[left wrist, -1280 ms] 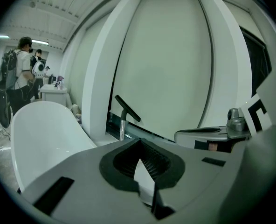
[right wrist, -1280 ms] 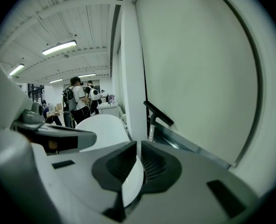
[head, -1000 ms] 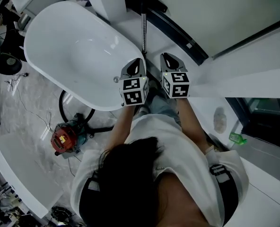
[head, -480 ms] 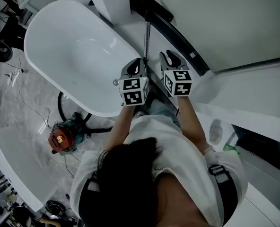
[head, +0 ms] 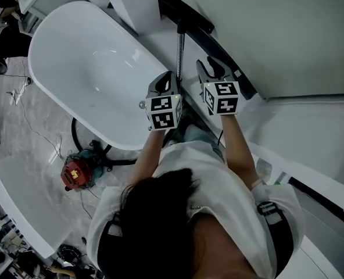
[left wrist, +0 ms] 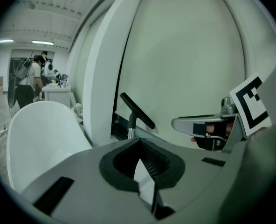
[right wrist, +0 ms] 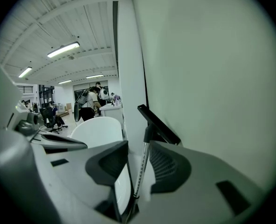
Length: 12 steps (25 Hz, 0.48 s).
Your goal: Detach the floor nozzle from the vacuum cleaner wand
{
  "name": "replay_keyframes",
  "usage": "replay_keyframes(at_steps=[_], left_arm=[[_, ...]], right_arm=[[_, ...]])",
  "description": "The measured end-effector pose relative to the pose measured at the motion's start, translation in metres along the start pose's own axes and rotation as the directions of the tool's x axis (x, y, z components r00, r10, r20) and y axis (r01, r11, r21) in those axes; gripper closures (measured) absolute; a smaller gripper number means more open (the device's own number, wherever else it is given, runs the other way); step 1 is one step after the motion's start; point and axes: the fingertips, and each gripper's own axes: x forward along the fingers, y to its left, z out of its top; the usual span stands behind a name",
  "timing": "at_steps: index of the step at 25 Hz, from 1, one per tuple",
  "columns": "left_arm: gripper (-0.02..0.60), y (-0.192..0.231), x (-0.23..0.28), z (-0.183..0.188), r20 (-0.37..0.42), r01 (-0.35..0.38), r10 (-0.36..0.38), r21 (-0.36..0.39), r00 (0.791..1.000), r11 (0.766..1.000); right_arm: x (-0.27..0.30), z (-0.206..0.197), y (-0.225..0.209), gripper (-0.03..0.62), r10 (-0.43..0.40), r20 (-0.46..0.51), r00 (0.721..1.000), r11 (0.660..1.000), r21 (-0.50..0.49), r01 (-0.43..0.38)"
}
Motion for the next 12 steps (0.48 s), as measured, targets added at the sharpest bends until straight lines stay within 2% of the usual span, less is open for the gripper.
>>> replay_keyframes(at_steps=[2,8,12], left_arm=[[0.577,0.001,0.008,0.002,-0.007,-0.003,0.003,-0.003,1.0,1.0],[0.577,-0.001,0.029,0.003,-0.012,-0.021,0.021,-0.012,1.0,1.0],[0.577,0.0,0.044,0.003,-0.022,-0.038,0.037,-0.025,0.999,0.999]], right_arm=[[0.009,0.008,-0.006,0.442,0.011,0.0,1.0,1.0,-0.017,-0.011],[0.034,0.021,-0.032,0.433,0.029,-0.001,1.0,0.997,-0.066,-0.029],[0.055,0.024,-0.044,0.427,0.067,-0.024,0.997,0.995,-0.077,-0.069]])
